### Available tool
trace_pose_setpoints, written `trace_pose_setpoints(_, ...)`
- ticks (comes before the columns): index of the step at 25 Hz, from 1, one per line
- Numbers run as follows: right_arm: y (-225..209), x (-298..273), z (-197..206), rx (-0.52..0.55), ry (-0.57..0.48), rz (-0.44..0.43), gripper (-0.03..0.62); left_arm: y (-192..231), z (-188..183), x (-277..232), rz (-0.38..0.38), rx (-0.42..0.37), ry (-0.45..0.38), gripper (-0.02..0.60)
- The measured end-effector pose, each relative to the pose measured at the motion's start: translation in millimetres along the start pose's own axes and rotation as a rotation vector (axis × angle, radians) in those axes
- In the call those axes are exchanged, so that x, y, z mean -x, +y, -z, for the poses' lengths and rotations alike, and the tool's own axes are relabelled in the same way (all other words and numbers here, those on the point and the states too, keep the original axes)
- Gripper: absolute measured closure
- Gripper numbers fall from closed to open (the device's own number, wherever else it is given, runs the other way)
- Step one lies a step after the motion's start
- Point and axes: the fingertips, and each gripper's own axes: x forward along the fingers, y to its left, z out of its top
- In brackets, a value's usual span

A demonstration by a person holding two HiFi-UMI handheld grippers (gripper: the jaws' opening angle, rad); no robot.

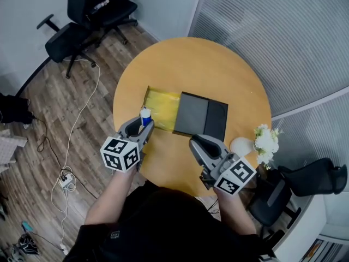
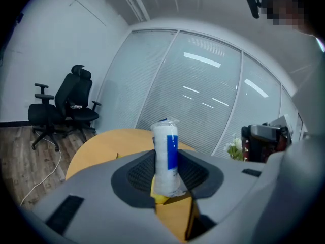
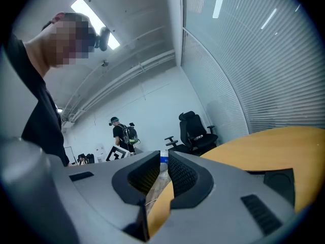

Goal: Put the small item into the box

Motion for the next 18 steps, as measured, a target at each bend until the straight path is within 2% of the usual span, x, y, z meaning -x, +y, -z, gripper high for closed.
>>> trace_pose_setpoints(5,-16,-7,8,-0.023,0.016,0.022,0.554,13,23,-36,0.006,0.013,0.072,0.443)
trace_pose_setpoints(13,-30,-21,15,-0.047,0.041,0.04,0.554,33,48,-76,0.003,0.11,0.147,0.443)
trace_pose_setpoints(18,-40,-28,19,-0.064,0.054,0.047,0.554,43,69,-104,0.013,0.083,0.232,0.442)
